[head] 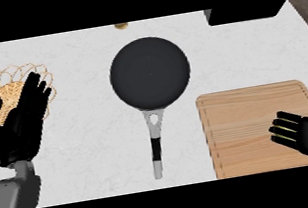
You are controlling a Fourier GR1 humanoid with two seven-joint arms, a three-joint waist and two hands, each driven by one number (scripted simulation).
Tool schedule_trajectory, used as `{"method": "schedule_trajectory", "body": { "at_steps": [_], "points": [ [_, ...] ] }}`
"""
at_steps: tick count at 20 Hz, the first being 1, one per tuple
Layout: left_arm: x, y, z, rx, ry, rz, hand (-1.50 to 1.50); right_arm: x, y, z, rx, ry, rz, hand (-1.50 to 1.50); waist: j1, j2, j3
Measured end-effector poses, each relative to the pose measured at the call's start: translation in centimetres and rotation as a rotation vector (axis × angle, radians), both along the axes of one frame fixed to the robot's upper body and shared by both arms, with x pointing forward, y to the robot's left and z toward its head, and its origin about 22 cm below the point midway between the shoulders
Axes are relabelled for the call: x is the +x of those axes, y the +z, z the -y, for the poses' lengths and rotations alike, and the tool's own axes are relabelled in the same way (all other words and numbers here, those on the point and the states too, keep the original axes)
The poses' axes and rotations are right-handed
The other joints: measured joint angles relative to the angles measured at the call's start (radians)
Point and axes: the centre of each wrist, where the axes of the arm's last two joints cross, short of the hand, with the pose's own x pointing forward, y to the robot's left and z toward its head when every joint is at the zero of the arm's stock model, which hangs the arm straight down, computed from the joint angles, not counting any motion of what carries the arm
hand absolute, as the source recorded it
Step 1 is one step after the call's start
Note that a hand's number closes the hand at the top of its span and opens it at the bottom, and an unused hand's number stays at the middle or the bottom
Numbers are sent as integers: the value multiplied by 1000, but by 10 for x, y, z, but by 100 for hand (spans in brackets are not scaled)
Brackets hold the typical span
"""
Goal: Pick the lemon from the cutting board and place it in the pan
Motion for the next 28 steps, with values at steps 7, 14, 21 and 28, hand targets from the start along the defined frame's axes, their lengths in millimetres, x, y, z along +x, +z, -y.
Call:
{"method": "schedule_trajectory", "body": {
  "at_steps": [7,14,21,28],
  "points": [
    [-1,-5,3,6,-2,2,0,7,-3,-7,11,42,-13,150,-2,1,1],
    [1,3,5,8,-8,11,0,10,-21,-46,76,-183,-149,150,4,2,-32],
    [1,2,3,12,-3,7,0,20,-20,-84,145,-442,-178,150,-2,-4,-43],
    [1,-1,6,15,-18,-9,0,51,18,-165,373,-642,-43,150,28,-15,-8]
  ]
}}
